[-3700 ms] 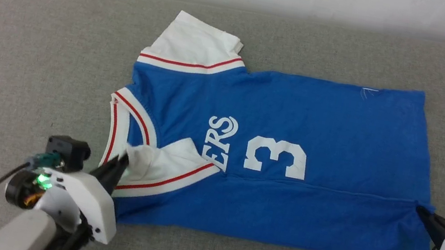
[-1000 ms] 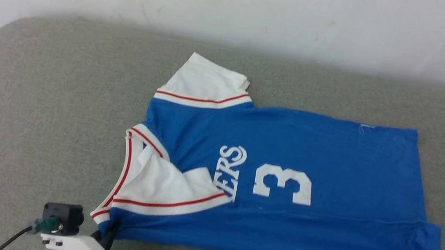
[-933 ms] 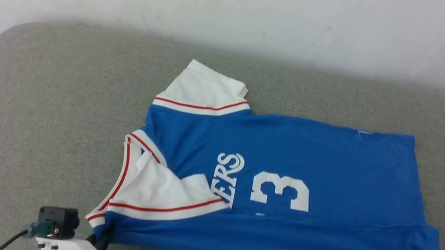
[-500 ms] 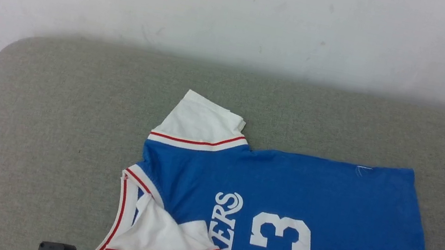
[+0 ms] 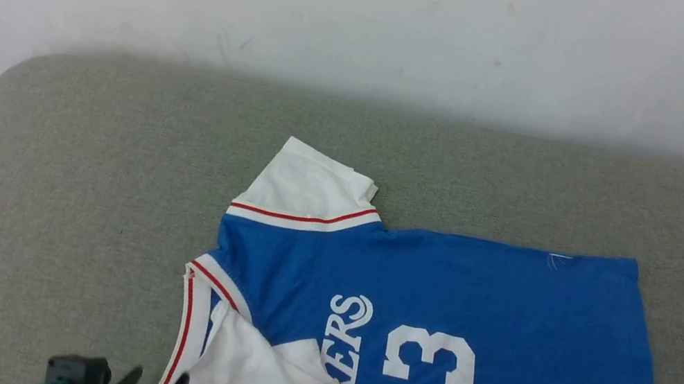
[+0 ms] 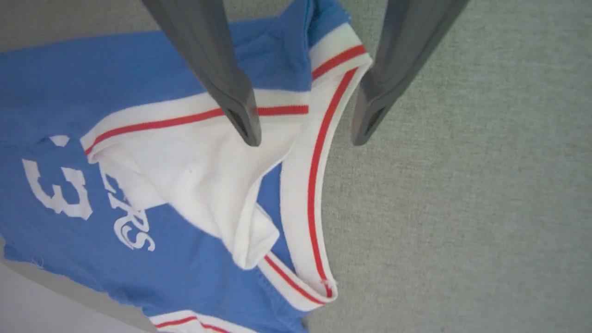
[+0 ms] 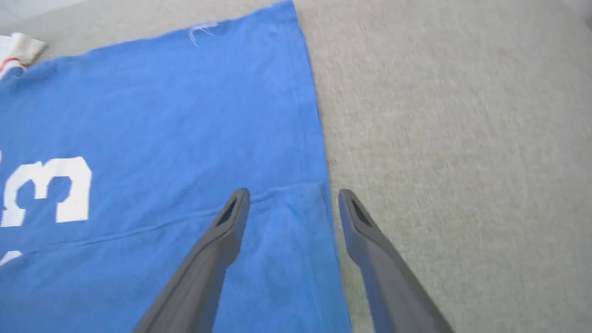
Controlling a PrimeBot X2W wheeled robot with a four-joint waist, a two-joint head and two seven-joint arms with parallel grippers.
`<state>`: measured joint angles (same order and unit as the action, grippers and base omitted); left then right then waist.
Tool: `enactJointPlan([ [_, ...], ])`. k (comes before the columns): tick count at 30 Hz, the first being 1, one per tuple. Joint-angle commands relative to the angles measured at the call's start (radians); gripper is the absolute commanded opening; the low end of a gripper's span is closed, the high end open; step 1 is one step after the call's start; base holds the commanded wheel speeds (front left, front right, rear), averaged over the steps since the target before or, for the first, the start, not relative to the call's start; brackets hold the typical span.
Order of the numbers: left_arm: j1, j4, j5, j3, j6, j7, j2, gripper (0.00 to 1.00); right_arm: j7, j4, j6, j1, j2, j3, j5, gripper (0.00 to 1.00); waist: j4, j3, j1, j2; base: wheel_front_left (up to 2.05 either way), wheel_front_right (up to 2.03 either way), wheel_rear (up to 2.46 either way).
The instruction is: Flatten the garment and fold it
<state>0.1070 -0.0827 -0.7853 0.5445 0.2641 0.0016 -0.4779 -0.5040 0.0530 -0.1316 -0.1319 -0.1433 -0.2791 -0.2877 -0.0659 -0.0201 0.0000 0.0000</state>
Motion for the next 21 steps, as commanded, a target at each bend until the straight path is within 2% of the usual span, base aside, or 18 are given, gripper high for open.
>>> enactJointPlan([
  [1,-0.027,0.011,0.02,-0.016,-0.011,-0.048,0.001,1.0,0.049,-0.022,0.001,0.025,-0.01,0.031,-0.018,1.0,0.003,0.005,0.0,0.0,0.0,0.0,0.0],
  [5,-0.057,0.036,0.058,-0.05,-0.038,-0.19,0.012,1.0,0.205,-0.084,0.001,0.051,-0.046,0.08,-0.023,1.0,0.015,0.01,0.0,0.0,0.0,0.0,0.0],
  [9,-0.085,0.062,0.102,-0.098,-0.052,-0.253,0.033,1.0,0.354,-0.133,0.001,0.069,-0.061,0.122,-0.003,1.0,0.036,0.003,0.0,0.0,0.0,0.0,0.0],
  [13,-0.113,0.083,0.16,-0.145,-0.071,-0.262,0.054,1.0,0.443,-0.159,0.001,0.065,-0.046,0.167,0.01,1.0,0.063,-0.015,0.0,0.0,0.0,0.0,0.0],
  [17,-0.164,0.058,0.2,-0.147,-0.103,-0.262,0.039,1.0,0.493,-0.166,0.001,0.073,-0.03,0.193,0.017,1.0,0.099,-0.047,0.0,0.0,0.0,0.0,0.0],
  [21,-0.267,0.023,0.207,-0.134,-0.138,-0.164,-0.008,1.0,0.513,-0.171,0.001,0.088,-0.013,0.204,0.027,1.0,0.139,-0.097,0.0,0.0,0.0,0.0,0.0],
])
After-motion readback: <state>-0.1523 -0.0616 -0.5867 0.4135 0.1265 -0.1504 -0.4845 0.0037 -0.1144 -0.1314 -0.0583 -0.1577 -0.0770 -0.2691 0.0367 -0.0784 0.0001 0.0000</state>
